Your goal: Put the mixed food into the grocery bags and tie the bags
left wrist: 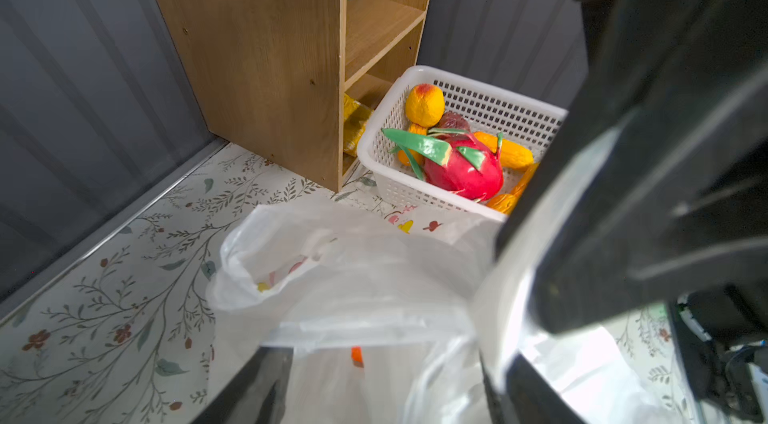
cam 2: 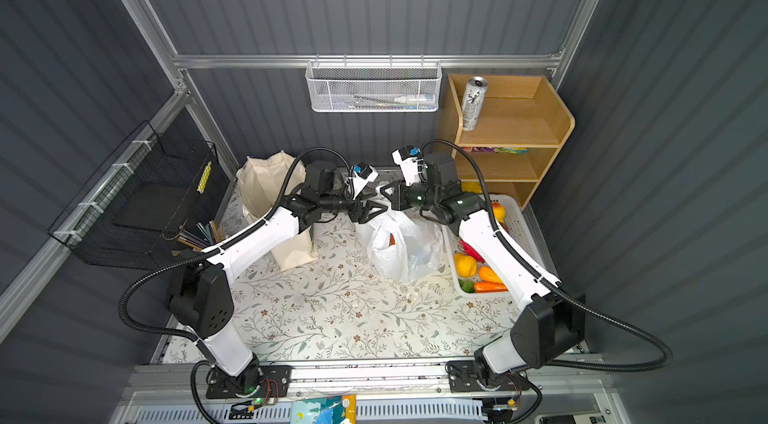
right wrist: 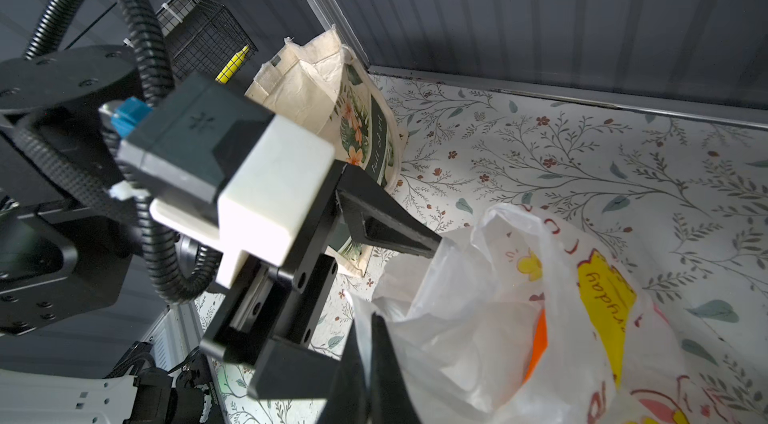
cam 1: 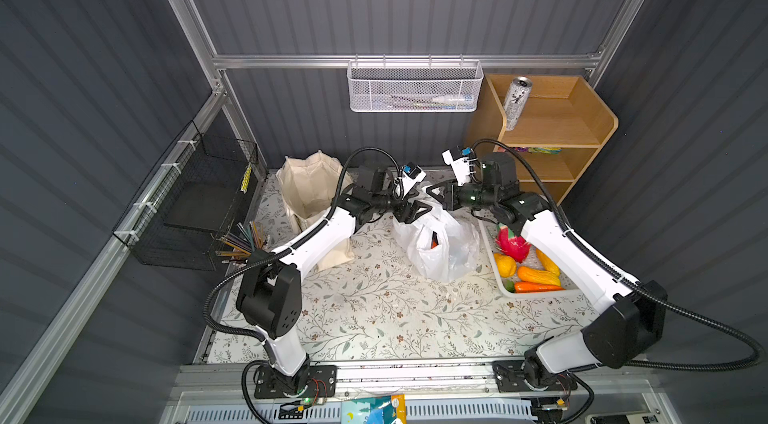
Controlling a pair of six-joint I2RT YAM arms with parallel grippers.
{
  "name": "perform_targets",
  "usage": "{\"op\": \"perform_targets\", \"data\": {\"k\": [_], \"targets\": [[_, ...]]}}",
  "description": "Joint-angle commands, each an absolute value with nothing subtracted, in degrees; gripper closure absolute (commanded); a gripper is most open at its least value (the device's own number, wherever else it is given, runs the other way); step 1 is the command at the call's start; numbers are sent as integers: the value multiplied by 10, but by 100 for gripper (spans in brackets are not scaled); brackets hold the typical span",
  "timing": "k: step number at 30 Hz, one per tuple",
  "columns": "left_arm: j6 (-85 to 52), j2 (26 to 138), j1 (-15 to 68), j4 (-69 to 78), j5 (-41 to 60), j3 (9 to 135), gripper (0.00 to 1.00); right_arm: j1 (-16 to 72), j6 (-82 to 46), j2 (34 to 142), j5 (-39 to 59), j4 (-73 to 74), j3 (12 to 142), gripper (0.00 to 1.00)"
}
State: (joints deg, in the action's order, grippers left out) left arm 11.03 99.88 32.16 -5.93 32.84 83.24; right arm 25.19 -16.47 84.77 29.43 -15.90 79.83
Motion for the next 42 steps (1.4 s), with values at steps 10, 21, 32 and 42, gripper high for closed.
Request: {"op": "perform_targets", "data": {"k": [10,21,32,42], "targets": [[109,1008,320,-16,359,840,21,255,-164,832,313,-156,792,100],[131,950,320,67,279,757,13,255,-141,831,337,-172,803,100],[149,904,320,75,274,725,0,254,-86,836,415,-218,844,100],[148,886,320,103,292,703,0,246,-79,842,424,-220,851,100]]}}
